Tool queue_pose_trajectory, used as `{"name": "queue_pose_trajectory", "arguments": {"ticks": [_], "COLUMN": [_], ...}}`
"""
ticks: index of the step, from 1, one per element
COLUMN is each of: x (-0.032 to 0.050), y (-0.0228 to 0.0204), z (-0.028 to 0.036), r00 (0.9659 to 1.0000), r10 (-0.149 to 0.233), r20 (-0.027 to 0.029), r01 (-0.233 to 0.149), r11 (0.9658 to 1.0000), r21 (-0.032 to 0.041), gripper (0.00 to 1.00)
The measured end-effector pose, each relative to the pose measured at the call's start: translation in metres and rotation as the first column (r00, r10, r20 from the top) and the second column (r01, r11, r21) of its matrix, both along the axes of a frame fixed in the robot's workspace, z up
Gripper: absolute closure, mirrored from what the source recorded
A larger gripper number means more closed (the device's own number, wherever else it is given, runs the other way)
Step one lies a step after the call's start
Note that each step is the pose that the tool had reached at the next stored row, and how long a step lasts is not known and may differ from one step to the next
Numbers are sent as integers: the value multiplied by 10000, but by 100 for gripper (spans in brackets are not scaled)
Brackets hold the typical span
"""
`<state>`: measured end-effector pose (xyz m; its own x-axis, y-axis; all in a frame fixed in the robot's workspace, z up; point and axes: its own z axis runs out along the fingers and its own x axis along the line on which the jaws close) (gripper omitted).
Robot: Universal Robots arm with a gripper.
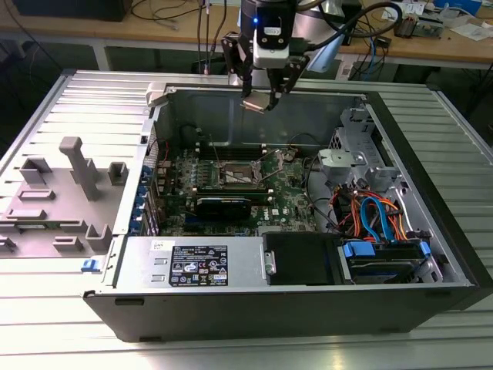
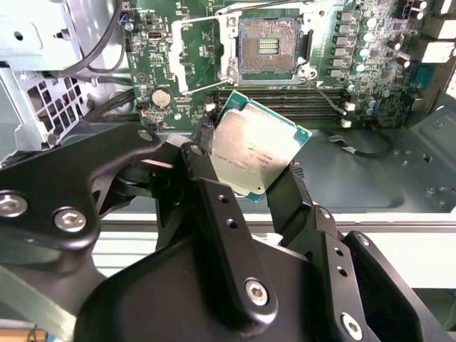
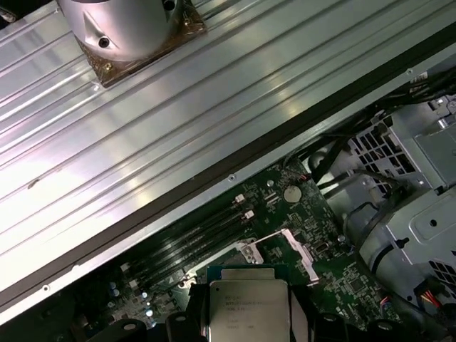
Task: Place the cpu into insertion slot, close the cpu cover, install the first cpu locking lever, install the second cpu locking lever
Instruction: 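Place the cpu into insertion slot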
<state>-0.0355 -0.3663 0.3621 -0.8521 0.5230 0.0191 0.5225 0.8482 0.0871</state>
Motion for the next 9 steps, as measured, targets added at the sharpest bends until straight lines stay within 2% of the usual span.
{"name": "queue_pose_trajectory", "arguments": {"ticks": [9], "x": [-5], "y": [0], "z": [-13], "r00": [9974], "r10": [-717], "r20": [0], "r01": [717], "r11": [9974], "r21": [0], "gripper": [45]}}
